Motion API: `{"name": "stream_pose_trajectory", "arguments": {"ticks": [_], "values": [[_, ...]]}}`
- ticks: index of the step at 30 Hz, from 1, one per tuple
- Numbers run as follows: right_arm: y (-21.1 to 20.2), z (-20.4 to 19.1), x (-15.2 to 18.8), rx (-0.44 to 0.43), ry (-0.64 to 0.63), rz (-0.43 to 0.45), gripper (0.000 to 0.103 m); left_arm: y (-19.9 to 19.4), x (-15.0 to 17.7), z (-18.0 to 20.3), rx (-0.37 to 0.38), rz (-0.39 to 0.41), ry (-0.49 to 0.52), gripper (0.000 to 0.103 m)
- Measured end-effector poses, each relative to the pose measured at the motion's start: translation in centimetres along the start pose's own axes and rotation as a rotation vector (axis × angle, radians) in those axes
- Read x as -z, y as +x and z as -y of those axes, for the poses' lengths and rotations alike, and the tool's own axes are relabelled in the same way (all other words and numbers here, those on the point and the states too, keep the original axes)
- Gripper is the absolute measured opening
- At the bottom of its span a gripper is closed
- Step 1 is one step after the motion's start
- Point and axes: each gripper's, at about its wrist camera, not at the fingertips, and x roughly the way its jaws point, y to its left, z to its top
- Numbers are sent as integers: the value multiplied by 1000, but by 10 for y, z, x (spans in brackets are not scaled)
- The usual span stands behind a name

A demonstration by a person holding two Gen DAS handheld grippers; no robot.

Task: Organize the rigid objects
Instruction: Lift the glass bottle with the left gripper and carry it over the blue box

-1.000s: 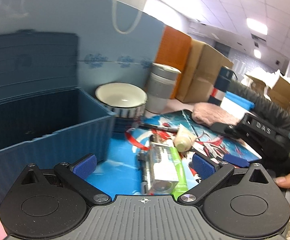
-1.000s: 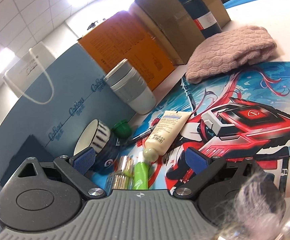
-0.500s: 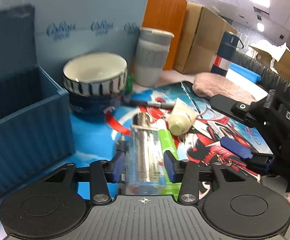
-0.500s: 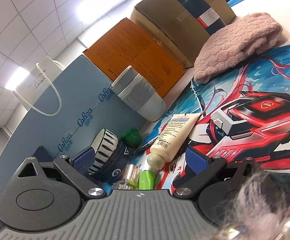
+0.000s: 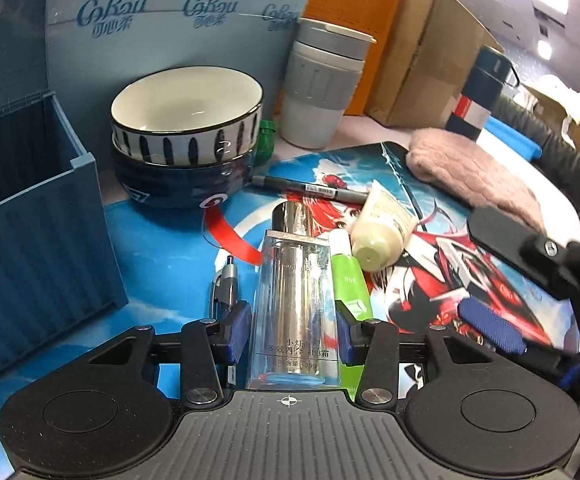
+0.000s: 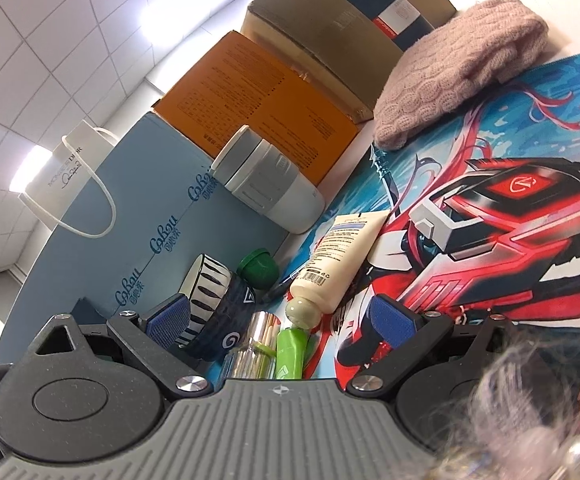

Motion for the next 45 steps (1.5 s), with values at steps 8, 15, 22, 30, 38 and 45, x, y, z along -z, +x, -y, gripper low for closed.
{"name": "stream_pose_trajectory", "arguments": {"ticks": [8, 15, 22, 30, 38, 45], "values": [[0, 0, 0, 4, -3, 0, 98, -12, 1, -2, 7, 29, -23, 37], [-1, -14, 3, -7, -53, -5, 98, -57, 5, -5, 44, 122, 23, 35], [-8, -40, 8, -44, -96, -5, 98, -105, 7, -31, 57, 226, -14, 35], [-1, -84, 23, -128, -131, -59, 98, -162, -5, -73, 20, 289, 6, 35], [16, -123, 50, -241, -150, -121, 97, -187, -23, -120, -202, 277, 132, 35], [27, -116, 65, -256, -159, -164, 97, -173, -29, -143, -229, 245, 265, 35]]}}
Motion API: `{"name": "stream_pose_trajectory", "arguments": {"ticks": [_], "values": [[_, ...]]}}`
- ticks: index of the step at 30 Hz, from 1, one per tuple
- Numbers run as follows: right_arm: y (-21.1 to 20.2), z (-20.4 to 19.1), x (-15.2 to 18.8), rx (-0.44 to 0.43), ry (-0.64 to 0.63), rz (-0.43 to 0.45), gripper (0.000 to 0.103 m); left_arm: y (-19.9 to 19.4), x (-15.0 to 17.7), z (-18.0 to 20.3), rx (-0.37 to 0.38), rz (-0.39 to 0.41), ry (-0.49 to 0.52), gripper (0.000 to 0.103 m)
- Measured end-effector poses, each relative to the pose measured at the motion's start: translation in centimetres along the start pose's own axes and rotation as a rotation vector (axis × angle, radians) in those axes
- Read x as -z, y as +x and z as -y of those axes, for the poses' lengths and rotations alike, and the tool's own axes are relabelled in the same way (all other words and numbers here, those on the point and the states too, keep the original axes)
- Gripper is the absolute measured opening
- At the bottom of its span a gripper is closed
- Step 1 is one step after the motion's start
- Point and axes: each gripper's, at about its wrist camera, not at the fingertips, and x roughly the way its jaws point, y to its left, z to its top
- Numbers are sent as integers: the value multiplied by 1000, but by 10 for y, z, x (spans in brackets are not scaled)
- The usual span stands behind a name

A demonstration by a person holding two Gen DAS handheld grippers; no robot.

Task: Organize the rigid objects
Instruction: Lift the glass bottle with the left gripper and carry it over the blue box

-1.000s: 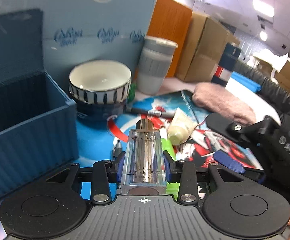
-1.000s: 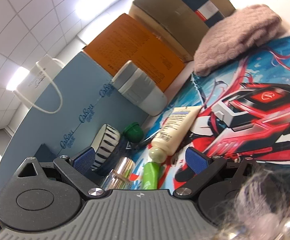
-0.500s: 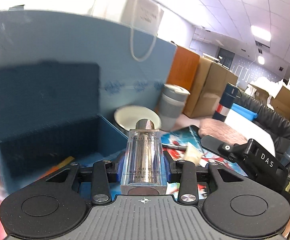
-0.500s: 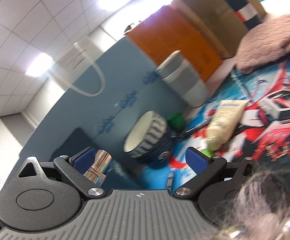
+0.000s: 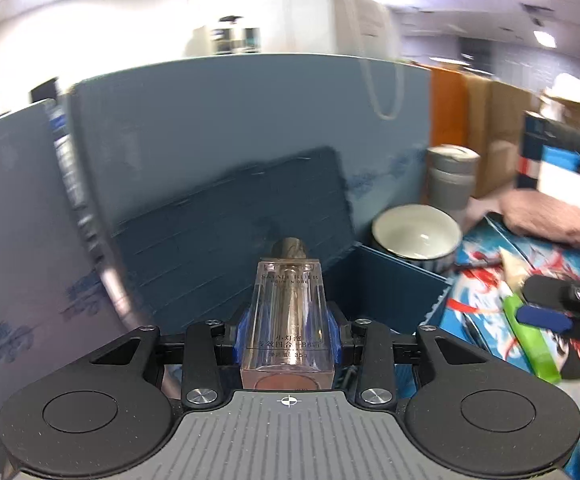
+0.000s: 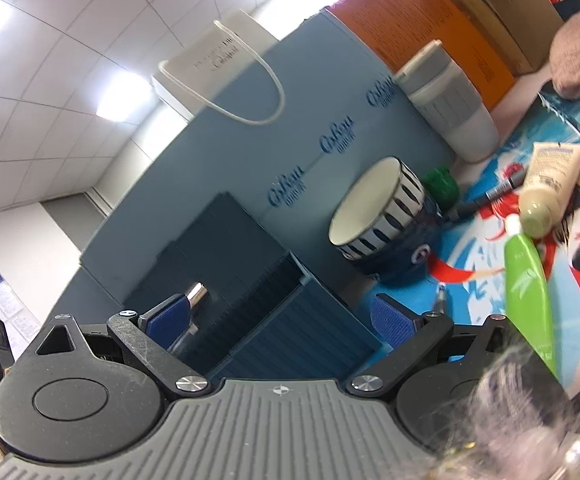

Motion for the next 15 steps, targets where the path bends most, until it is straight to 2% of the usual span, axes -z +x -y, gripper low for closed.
{"name": "stream_pose_trajectory", "arguments": {"ticks": [4, 7, 11, 15], "values": [[2, 7, 0, 3, 9, 1, 97, 21, 4, 8, 71, -44, 94, 35], [4, 10, 0, 5, 7, -1, 97, 38, 9, 10, 139, -100, 99, 35], [8, 15, 0, 12, 21, -19, 97, 57, 12, -3, 236, -179, 9, 35], [10, 19, 0, 18, 36, -30, 97, 74, 10, -15, 284, -261, -96, 35]]}}
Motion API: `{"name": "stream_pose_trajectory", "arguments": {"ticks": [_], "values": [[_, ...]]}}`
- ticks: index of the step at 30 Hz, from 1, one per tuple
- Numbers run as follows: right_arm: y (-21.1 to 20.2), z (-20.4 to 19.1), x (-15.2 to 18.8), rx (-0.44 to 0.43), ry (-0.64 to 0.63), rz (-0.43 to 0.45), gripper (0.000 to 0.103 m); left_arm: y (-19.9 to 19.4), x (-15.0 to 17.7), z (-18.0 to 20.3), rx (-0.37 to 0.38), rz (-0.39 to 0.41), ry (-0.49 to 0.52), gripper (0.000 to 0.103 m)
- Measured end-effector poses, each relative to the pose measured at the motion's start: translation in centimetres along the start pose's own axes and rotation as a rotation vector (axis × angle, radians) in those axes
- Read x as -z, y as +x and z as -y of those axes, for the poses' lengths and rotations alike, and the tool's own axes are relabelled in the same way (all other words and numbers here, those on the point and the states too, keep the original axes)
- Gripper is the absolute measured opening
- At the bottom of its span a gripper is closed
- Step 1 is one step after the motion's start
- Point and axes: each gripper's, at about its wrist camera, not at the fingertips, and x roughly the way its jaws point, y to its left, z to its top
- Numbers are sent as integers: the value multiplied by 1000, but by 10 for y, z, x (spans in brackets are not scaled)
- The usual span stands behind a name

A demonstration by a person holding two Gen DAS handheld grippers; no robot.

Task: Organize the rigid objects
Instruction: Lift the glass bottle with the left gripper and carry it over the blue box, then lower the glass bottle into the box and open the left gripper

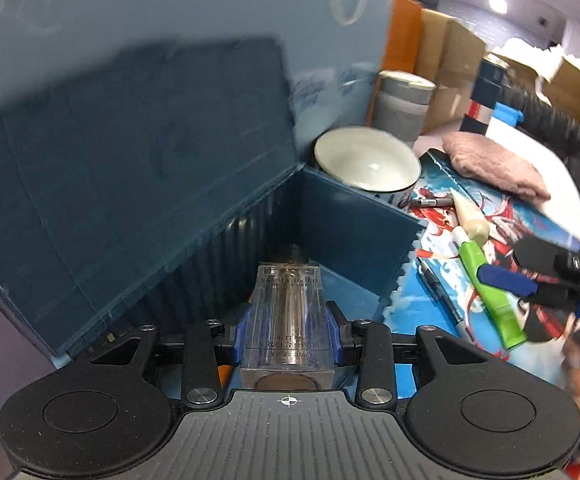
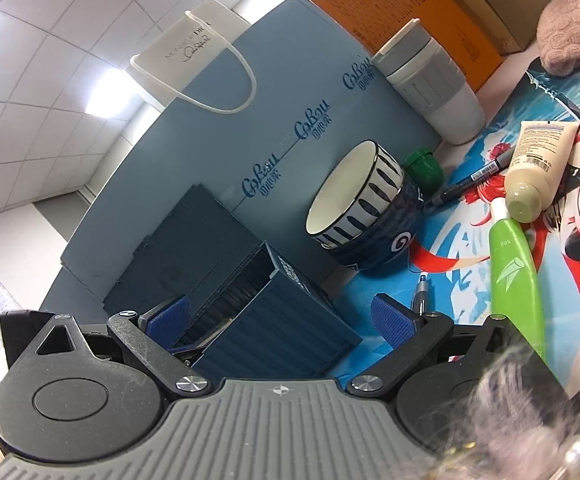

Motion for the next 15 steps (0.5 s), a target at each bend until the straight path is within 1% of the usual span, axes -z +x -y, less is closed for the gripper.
{"name": "stream_pose_trajectory", "arguments": {"ticks": [5, 6, 8, 11, 15], "values": [[1, 4, 0, 10, 14, -6, 97, 13, 3, -12, 15, -48, -142, 35], [2, 4, -1, 13, 18, -10, 97, 14, 3, -14, 10, -54, -157, 35], [3, 6, 0, 16, 27, -16, 97, 15, 4, -11, -12, -60, -154, 35], [4, 7, 0, 19, 33, -20, 97, 16, 3, -8, -30, -63, -176, 35], [4, 10, 0, 24, 42, -25, 97, 15, 1, -5, -48, -53, -196, 38]]}}
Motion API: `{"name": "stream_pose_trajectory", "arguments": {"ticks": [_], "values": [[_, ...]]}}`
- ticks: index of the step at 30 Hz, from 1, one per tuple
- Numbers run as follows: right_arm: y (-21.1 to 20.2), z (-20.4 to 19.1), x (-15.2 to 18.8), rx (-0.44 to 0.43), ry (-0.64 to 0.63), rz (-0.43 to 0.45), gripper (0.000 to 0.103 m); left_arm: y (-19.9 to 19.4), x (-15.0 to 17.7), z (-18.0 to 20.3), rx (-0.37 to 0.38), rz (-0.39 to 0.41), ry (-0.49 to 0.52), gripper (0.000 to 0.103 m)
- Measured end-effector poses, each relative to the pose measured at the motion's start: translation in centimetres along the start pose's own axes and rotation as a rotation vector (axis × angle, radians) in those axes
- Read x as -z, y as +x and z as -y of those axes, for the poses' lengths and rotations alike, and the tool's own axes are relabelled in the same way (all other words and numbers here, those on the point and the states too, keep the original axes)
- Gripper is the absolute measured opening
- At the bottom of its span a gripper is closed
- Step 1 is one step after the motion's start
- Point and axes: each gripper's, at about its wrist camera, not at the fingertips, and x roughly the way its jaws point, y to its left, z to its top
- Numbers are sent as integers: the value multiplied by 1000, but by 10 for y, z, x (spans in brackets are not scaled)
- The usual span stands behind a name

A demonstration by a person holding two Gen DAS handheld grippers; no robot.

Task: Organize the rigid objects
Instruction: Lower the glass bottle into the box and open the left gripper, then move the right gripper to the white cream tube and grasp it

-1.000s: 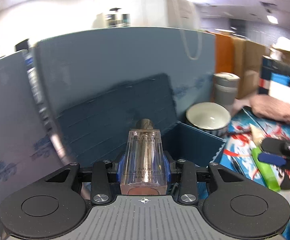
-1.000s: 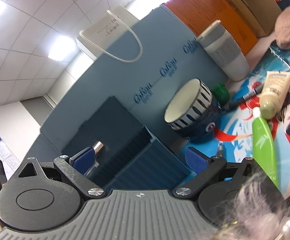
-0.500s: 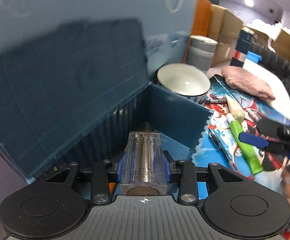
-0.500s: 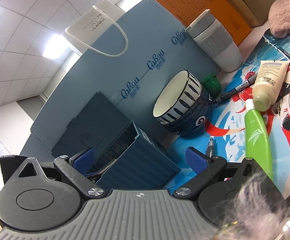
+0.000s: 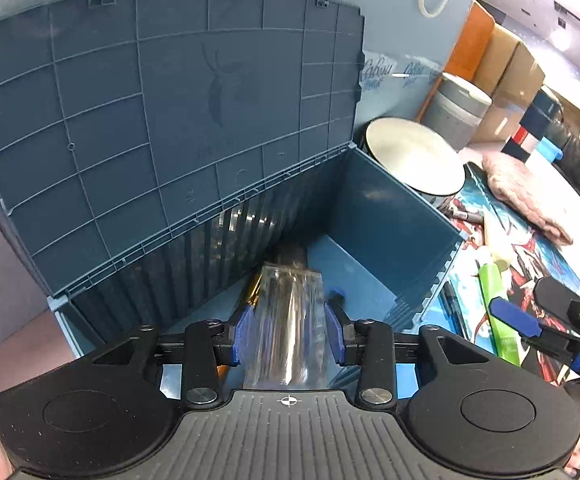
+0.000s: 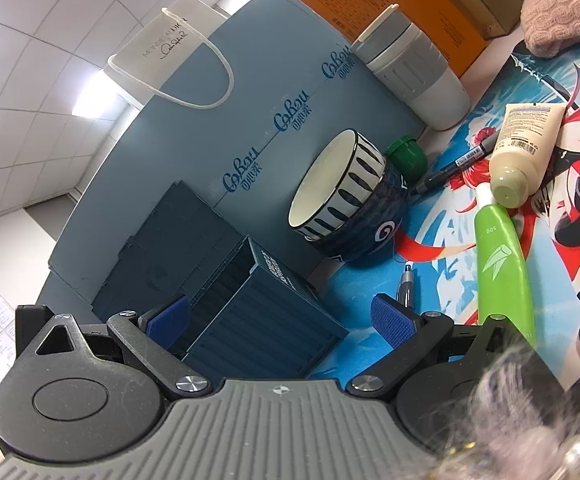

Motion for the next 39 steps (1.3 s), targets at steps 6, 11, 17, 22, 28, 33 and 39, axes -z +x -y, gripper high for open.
{"name": "stream_pose_trajectory", "arguments": {"ticks": [6, 11, 17, 22, 28, 33, 39], "values": [[0, 2, 0, 8, 10, -7, 97, -25, 6, -1, 43, 81, -59, 52], [-1, 1, 0, 12, 7, -6, 97, -48, 12, 7, 25, 170, -83, 65], [-4, 1, 2, 20, -8, -3, 97, -67, 21, 25, -38, 227, -71, 67], [-7, 0, 3, 26, -24, -1, 97, -90, 31, 39, -49, 294, -59, 72], [-18, -6, 1, 23, -55, 13, 97, -116, 44, 66, -122, 416, -10, 85], [-30, -10, -2, 31, -81, 38, 98, -133, 50, 96, -323, 433, 153, 89], [-42, -13, -4, 35, -93, 51, 98, -128, 75, 141, -564, 420, 432, 93]]}}
